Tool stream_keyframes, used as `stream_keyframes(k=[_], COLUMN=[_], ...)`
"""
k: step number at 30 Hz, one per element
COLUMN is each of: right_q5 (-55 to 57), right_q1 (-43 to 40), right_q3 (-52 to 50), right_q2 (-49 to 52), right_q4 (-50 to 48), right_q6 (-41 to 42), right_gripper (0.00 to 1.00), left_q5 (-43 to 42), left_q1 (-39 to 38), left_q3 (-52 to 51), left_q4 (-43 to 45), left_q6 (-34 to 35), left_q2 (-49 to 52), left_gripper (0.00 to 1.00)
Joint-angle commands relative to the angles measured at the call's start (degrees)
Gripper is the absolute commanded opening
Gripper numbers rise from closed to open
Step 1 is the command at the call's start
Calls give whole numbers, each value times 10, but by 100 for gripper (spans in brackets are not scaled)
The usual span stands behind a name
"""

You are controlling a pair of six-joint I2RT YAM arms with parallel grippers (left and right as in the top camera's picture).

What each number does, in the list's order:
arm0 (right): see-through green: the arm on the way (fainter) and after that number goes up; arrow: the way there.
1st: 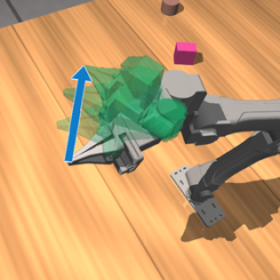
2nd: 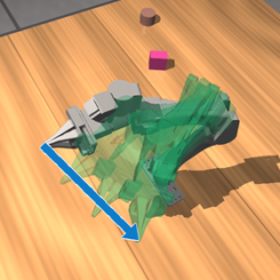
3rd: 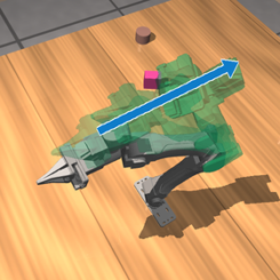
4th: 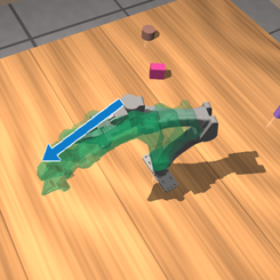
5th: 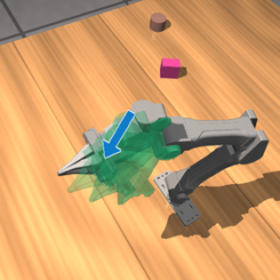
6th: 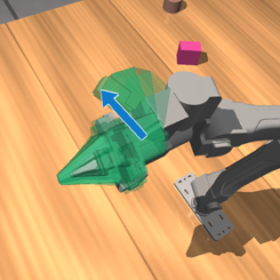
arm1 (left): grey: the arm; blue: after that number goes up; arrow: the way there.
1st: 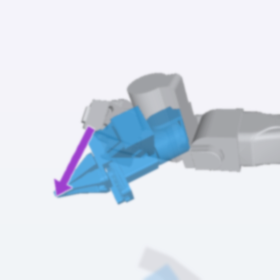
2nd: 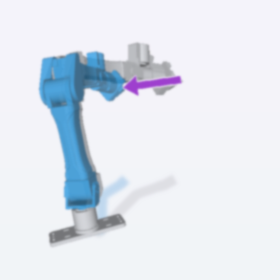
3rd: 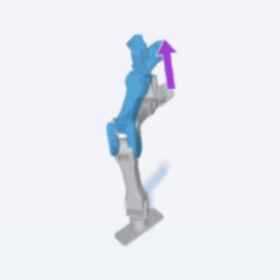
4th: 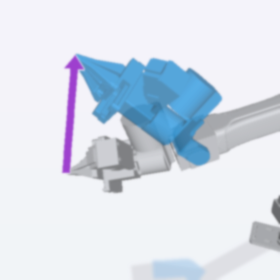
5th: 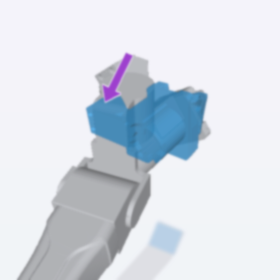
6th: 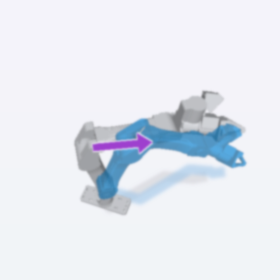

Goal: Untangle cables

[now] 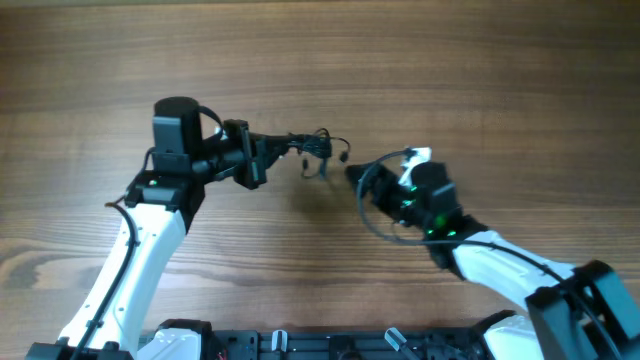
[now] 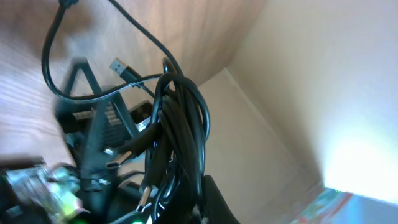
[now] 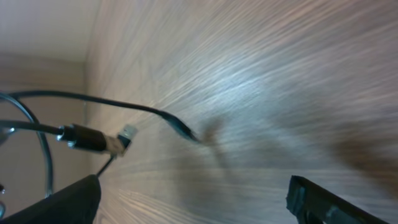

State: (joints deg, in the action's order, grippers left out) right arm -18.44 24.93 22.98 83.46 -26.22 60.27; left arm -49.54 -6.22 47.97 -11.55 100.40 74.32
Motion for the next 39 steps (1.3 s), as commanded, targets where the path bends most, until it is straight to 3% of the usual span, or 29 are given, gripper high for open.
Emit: stream_keyframes(k=[1,4,6,12,16,18,21,27,29,32,33,35,36,37,39], right_q5=[-209,-344,-372,-347,-256,-199,-99,-6,24,49,47,23,7,0,-38], right_q1=[-80,-120,-120,-93,-39,-9,24,28,28,28,28,28,27,26,17], right_q3=[3,3,3,3,3,3,3,3,3,3,3,3,3,3,3], right_q2=[-34,-35,-35,-35,-35,-35,-33,-19,-15,-14,-14,-14,-14,-14,-15], right_q4=[-15,-71,-93,-131,-206,-252,-252,-252,-252,-254,-259,-263,-257,-255,-252], right_q6=[-96,-129,-102,309,443,468,482,490,490,452,406,285,201,167,76], right_gripper=[99,99,100,100,100,100,100,99,89,65,41,15,8,5,5], left_q5=[-22,-47,-72,-111,-111,-111,-114,-189,-224,-260,-259,-252,-235,-210,-106], left_q1=[32,35,35,35,28,18,0,-26,-33,-39,-39,-39,-39,-39,-39], left_q3=[3,3,3,3,3,3,3,3,3,3,3,3,3,3,3], left_q4=[2,3,3,7,6,6,7,7,6,-3,-19,-62,-92,-116,-179], left_q6=[-240,-337,-357,-434,-435,-435,-450,-500,-537,-589,-611,-670,-701,-720,-734], left_q2=[-1,-1,-1,-1,-1,-1,-1,-1,-1,-1,-1,-1,-1,-1,-1], left_gripper=[4,4,4,4,4,4,4,4,4,4,4,4,4,4,4])
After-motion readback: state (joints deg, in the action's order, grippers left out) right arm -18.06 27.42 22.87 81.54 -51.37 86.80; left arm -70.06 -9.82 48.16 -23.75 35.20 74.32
